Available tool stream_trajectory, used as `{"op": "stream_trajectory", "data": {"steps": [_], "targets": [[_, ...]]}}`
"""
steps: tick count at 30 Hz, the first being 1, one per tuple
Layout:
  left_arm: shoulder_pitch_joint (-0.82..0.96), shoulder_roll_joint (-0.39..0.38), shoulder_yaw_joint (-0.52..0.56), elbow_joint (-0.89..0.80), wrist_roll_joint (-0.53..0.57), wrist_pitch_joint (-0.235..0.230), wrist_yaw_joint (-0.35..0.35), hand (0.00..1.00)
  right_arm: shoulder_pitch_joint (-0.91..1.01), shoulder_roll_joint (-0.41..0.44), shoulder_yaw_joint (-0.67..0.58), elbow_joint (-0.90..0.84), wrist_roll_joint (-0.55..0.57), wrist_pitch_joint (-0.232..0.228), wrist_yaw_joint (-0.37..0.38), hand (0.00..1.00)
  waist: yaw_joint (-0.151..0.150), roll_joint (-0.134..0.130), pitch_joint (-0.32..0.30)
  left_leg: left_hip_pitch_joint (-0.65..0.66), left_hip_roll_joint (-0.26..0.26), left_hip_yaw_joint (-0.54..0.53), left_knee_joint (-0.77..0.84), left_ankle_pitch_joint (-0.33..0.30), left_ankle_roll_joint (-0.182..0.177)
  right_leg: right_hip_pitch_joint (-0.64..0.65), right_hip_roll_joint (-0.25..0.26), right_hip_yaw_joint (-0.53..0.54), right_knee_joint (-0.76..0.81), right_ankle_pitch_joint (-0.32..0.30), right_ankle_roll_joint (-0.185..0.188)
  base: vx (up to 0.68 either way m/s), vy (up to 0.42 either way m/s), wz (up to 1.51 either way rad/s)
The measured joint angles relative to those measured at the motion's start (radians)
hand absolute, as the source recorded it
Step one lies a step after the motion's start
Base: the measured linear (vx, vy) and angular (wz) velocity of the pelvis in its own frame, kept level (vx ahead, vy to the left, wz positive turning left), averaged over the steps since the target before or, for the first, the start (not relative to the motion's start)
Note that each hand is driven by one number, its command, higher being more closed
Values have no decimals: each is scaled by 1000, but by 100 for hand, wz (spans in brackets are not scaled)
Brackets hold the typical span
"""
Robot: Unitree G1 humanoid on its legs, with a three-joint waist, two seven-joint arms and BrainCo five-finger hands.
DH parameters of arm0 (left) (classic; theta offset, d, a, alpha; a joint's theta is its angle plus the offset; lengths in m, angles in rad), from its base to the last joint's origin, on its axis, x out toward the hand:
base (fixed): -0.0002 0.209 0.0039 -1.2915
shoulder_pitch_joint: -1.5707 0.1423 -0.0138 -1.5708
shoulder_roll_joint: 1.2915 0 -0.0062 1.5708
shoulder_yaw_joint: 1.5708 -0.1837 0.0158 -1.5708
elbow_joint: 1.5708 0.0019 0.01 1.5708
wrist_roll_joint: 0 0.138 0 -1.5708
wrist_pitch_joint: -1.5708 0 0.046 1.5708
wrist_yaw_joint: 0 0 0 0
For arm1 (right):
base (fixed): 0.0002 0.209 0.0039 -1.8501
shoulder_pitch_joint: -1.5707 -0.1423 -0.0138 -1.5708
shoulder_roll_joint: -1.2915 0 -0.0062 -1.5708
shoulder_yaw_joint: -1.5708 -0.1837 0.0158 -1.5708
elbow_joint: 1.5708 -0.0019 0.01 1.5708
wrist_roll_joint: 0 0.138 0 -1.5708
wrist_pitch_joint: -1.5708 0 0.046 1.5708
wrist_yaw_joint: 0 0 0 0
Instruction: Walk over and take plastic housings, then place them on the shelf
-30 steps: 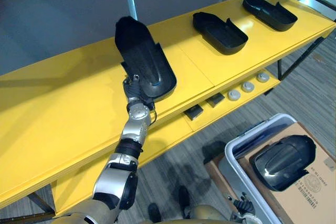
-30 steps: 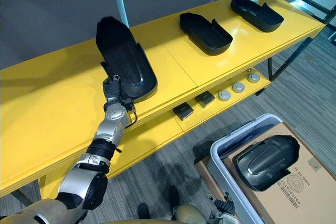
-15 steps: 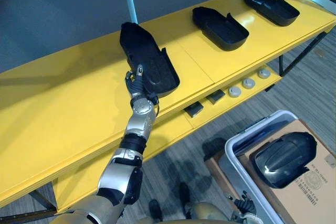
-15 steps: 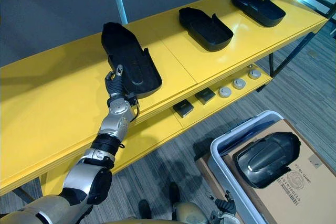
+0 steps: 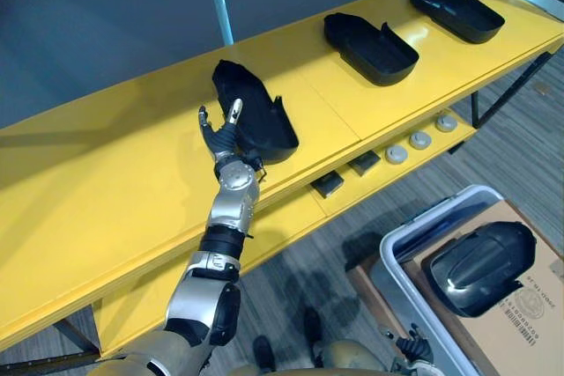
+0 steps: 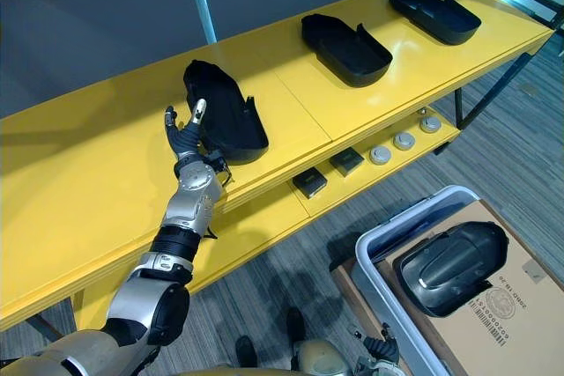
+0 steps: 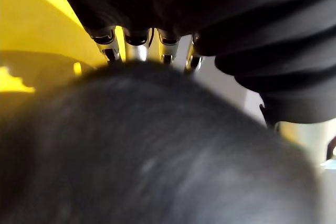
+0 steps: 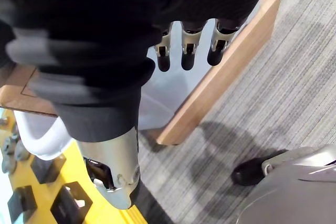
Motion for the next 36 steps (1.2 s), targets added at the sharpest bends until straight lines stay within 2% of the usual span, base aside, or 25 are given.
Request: {"op": "stream_trajectory", "data": {"steps": [5,10,12,16,19,23,24,30,36], "targets": [[52,12,0,-71,57,3,0,0,0,0,-5,11,0,0,0,0,2,0,0,16,-1,-14,-32,22,-3,9,0,-16,-5,0,0,6,18,10],[107,11,-22,-207,138,22,-4,0,0,-1,-28,37,1,0,5,0,25,0,0,11,-2,-31,-32,25,-1,11,0,-24,-11,1,-2,7,16,6],[155,13,-50,-289,164,22,-8,0,1,-5,-28,43,1,0,7,0,26,0,0,9,-2,-39,-32,26,-2,12,-1,-31,-13,1,-2,24,22,12],[220,-9,-91,-363,175,19,-55,0,1,-6,-37,53,2,1,11,0,30,0,-1,10,-3,-55,-31,27,0,22,-2,-43,-19,1,-2,23,25,10],[261,-18,-143,-415,176,12,-93,0,3,-8,-41,66,7,2,11,0,49,1,-1,12,-3,-57,-30,27,0,24,-2,-43,-19,1,-2,5,11,0],[347,-4,-231,-529,252,-20,-135,0,2,-9,-44,80,9,3,12,0,53,1,-1,12,-4,-63,-30,27,0,26,-2,-46,-19,1,-2,2,20,3],[373,12,-258,-545,288,-28,-149,100,2,-9,-44,80,9,3,12,0,52,3,-3,15,-4,-63,-32,28,-1,28,-1,-47,-19,1,-1,0,0,0],[443,58,-346,-564,421,-48,-238,100,-4,-22,-43,105,9,1,32,0,53,6,-11,15,-4,-67,-33,32,-3,29,-1,-50,-20,0,1,-1,8,2],[442,101,-446,-561,473,-74,-322,100,-23,-31,-39,128,8,2,36,0,48,6,-12,8,-5,-77,-53,43,-11,25,-2,-59,-38,-1,17,7,23,5]]}}
